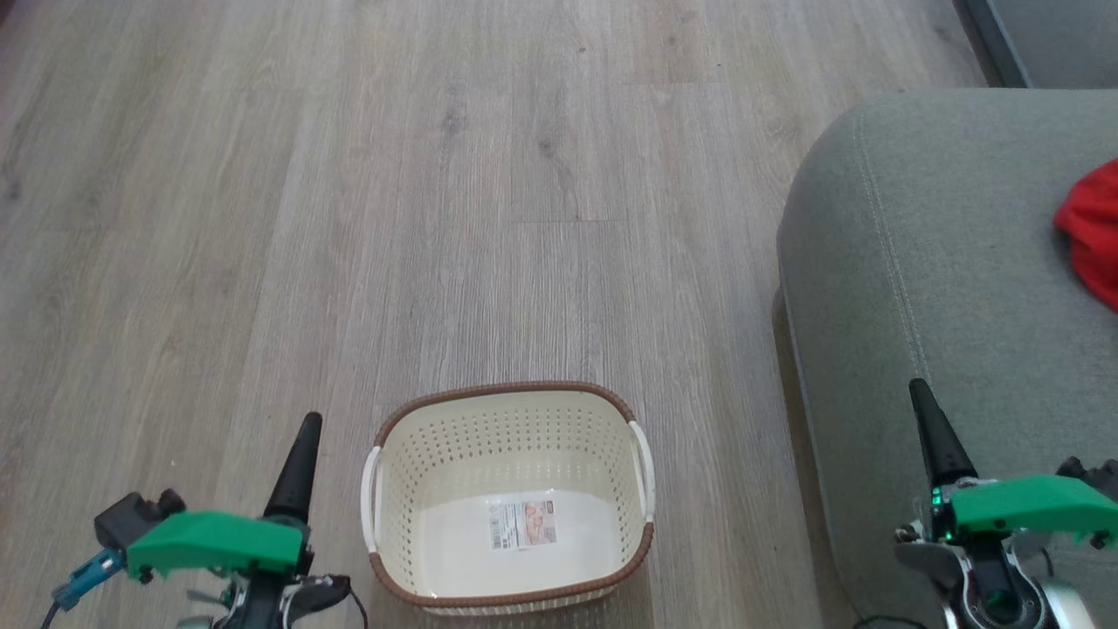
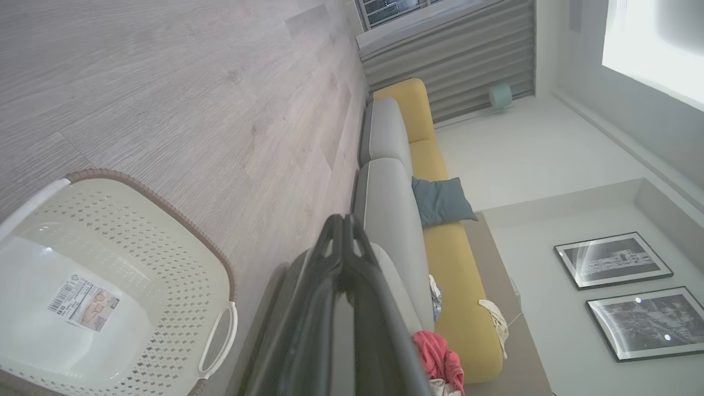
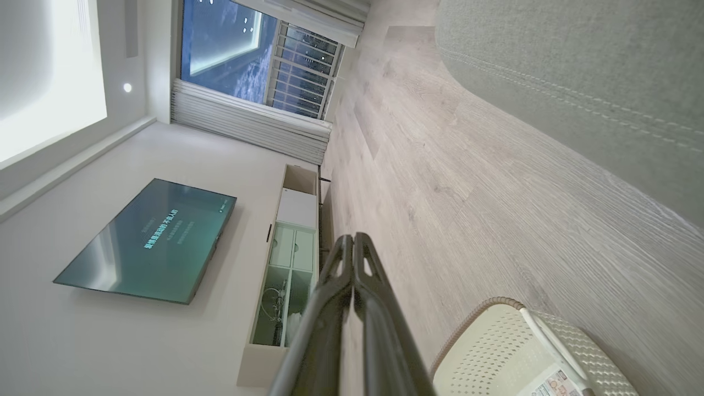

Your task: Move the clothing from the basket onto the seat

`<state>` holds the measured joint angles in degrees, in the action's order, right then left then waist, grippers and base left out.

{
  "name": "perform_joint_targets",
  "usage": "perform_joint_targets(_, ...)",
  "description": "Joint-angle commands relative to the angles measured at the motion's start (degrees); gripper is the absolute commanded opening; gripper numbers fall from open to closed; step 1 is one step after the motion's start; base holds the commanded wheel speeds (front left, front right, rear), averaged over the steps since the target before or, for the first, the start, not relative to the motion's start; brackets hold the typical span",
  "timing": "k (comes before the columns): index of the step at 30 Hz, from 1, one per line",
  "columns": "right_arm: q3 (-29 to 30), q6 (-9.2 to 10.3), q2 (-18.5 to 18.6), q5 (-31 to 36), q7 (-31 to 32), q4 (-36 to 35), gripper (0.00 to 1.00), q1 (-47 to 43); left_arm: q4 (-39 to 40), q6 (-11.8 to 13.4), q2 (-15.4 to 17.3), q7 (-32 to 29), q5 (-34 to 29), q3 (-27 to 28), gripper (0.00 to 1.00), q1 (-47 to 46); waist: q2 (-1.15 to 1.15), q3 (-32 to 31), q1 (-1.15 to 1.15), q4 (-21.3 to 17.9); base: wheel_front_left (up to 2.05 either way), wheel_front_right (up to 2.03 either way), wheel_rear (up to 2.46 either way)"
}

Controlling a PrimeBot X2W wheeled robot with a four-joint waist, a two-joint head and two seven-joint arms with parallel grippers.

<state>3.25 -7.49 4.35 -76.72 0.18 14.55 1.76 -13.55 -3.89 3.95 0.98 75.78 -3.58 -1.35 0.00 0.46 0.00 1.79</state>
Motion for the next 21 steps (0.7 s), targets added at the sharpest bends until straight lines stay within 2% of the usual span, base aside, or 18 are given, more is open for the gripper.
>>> perform_joint_targets(1, -0.44, 0.0, 0.1, -1.66, 0.66, -1.66, 0.0, 2.9, 1.5, -0.52, 0.83, -0.64, 1.7, 2.22, 0.0, -3.5, 0.0, -0.02, 0.0, -0.09, 0.0, 0.0, 0.0)
perform_joint_targets(21, 1.48, 0.0, -0.48, -12.14, 4.11, -0.89, 0.0, 3.92, 0.16, -2.72, 0.75, -4.1, 13.7, 6.07, 0.0, -4.31, 0.0, -0.21, 0.0, -1.31, 0.0, 0.0, 0.0)
